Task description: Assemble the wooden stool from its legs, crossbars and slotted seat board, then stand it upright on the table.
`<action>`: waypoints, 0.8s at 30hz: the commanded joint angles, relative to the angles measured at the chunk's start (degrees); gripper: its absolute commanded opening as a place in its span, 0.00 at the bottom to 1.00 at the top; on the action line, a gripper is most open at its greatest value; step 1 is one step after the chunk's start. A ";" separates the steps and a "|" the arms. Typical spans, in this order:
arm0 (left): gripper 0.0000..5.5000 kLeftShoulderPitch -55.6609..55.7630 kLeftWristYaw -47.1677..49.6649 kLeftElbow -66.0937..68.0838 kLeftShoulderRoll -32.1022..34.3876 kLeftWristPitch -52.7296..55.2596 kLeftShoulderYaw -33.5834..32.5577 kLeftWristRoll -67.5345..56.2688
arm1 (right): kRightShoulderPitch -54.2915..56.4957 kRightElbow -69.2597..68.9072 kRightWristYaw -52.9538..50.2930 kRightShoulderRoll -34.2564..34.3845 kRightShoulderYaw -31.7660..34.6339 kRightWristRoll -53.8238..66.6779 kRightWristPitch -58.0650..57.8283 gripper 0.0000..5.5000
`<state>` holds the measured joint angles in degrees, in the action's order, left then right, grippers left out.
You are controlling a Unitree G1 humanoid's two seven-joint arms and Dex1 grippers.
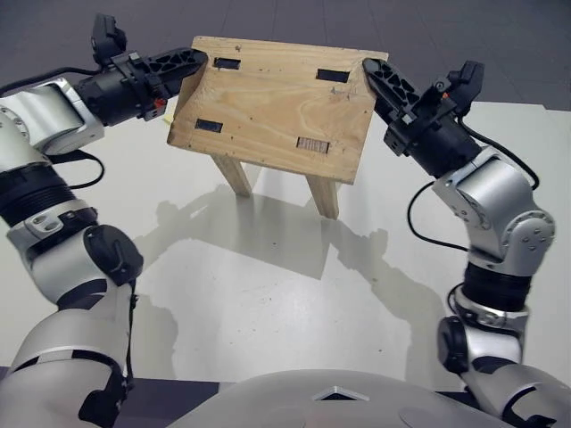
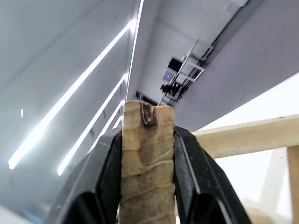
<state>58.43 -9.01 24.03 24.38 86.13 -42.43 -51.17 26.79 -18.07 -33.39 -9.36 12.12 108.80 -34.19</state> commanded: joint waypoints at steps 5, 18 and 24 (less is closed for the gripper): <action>0.22 10.41 22.77 7.10 -20.23 -0.63 -13.46 1.45 | 8.59 8.83 -23.13 7.16 -1.77 1.41 10.84 0.24; 0.15 5.94 23.23 -8.44 -26.16 2.34 -13.21 -6.77 | 6.73 11.41 -17.11 1.01 -2.70 -2.68 3.52 0.57; 0.31 -3.66 12.58 -21.42 -26.01 -6.90 -5.09 -9.73 | 5.32 9.76 -7.90 -0.74 -3.87 -9.58 0.63 0.73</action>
<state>57.03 7.95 5.79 0.48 80.51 -51.38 -58.11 33.43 -8.10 -43.59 -10.49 11.47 102.01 -30.39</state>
